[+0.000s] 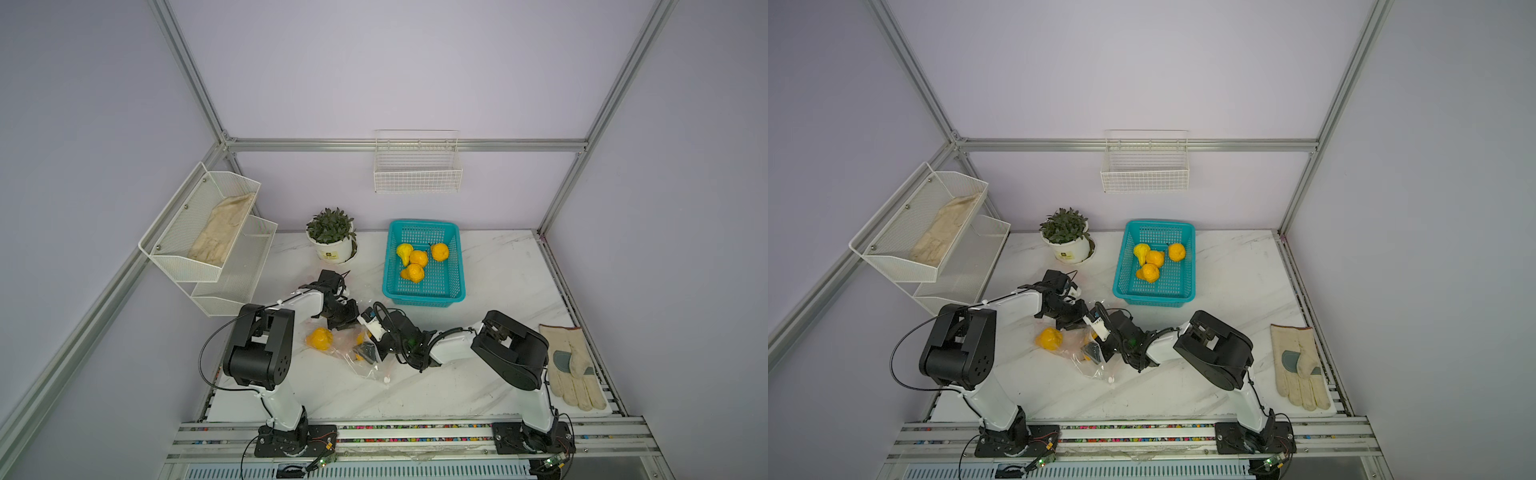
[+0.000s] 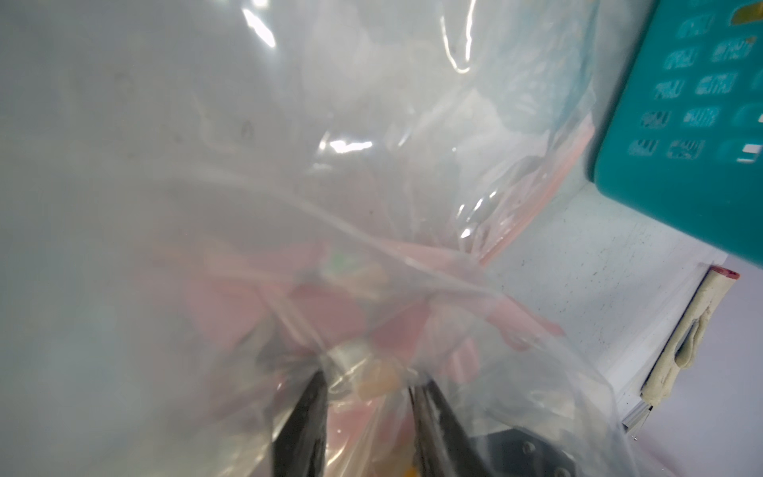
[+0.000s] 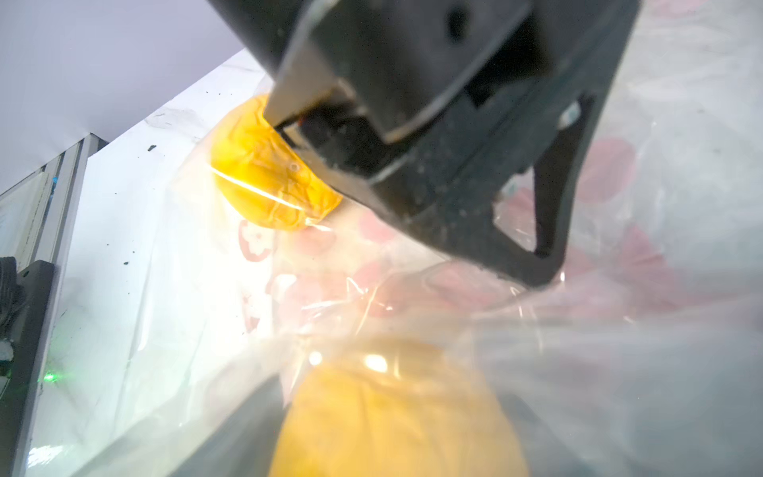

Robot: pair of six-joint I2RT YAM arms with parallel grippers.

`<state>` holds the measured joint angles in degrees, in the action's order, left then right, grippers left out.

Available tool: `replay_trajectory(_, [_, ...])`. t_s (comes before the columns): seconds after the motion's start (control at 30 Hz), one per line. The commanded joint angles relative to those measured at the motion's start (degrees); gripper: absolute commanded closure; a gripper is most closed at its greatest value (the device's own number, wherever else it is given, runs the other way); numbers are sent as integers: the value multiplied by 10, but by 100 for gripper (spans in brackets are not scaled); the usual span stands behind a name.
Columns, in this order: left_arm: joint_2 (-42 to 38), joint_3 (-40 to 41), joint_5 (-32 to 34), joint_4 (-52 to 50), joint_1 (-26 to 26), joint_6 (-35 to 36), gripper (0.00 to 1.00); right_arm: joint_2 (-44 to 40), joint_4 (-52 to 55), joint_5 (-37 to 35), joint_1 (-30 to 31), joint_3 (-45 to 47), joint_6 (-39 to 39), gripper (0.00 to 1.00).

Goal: Open the zip-top bag and take out the pear
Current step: Pick up the pear from the zipper food storage bag.

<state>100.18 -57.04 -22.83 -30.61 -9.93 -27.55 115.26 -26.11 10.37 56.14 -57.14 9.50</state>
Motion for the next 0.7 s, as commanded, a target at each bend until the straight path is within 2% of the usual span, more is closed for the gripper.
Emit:
replay_trajectory(0.0, [39,44,107,-31,6,-10,64,-34,43,-11,-2,27,-16,57])
replay_trajectory(0.07, [41,46,111,-31,12,-11,64,-55,43,-16,-2,41,-13,68])
replay_trajectory(0.13, [41,48,114,-31,18,-13,64,-78,43,-20,-4,57,-10,73])
replay_trajectory(0.5, [44,51,106,-27,23,-15,64,-265,128,-31,-28,154,-2,76])
replay_trajectory(0.67, [44,52,109,-27,23,-17,64,-351,174,-14,-71,179,8,76])
